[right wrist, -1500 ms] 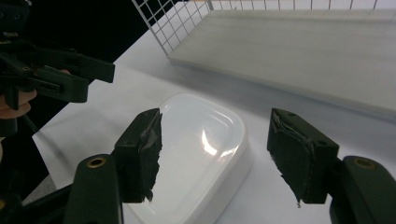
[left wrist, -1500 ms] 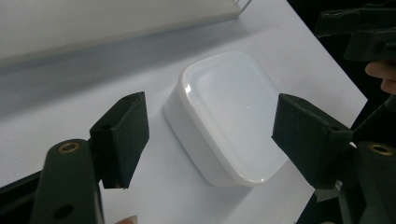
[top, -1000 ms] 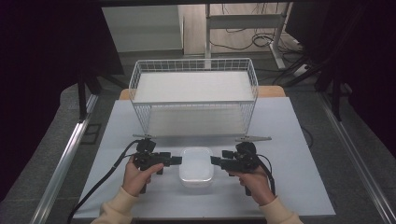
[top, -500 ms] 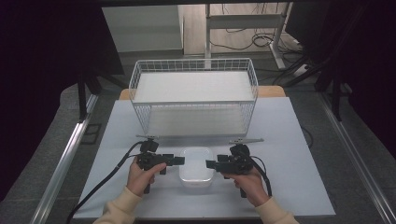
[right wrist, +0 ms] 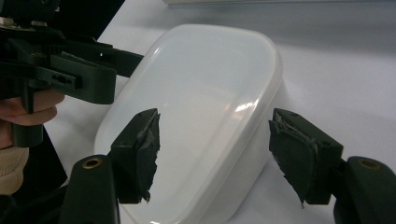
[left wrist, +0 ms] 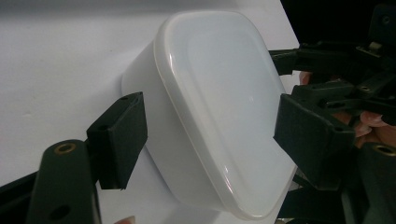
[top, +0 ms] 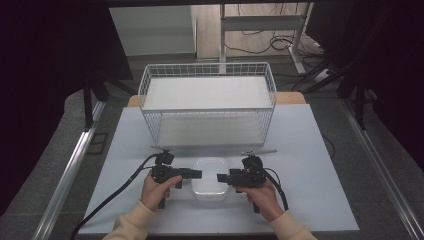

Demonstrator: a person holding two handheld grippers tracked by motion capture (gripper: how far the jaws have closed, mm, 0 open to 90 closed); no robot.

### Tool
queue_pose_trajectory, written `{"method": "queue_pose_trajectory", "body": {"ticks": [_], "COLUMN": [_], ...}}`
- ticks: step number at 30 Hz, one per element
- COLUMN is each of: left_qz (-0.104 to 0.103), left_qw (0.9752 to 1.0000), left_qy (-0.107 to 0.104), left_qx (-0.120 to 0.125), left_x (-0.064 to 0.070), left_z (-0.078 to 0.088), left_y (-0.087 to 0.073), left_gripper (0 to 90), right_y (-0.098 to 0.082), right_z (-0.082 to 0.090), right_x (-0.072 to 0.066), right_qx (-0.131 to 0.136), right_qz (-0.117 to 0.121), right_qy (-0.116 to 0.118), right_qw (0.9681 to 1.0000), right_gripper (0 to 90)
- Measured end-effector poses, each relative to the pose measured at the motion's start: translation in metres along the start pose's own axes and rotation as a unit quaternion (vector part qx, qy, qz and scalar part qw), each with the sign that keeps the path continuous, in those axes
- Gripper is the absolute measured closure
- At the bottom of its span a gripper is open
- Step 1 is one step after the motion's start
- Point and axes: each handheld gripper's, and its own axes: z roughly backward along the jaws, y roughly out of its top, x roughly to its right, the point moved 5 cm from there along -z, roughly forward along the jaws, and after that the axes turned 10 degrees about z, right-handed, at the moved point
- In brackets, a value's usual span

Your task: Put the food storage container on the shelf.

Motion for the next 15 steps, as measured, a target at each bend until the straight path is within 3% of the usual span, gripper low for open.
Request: {"method": "queue_pose_trajectory", "body": {"ticks": [15], "left_qz": [0.012], "left_qw": [0.9997], "left_qy": [-0.016], "left_qx": [-0.013], "left_x": [-0.0018], "left_z": [-0.007], "left_y": [-0.002], "left_gripper": [25.8], "right_y": [-0.0025], "right_z": [-0.0045], "right_x": [-0.0011], "right_qx": [-0.009], "right_qz": [-0.009], "right_qy": [0.006], "right_qw": [0.9999], "right_gripper": [32.5]}}
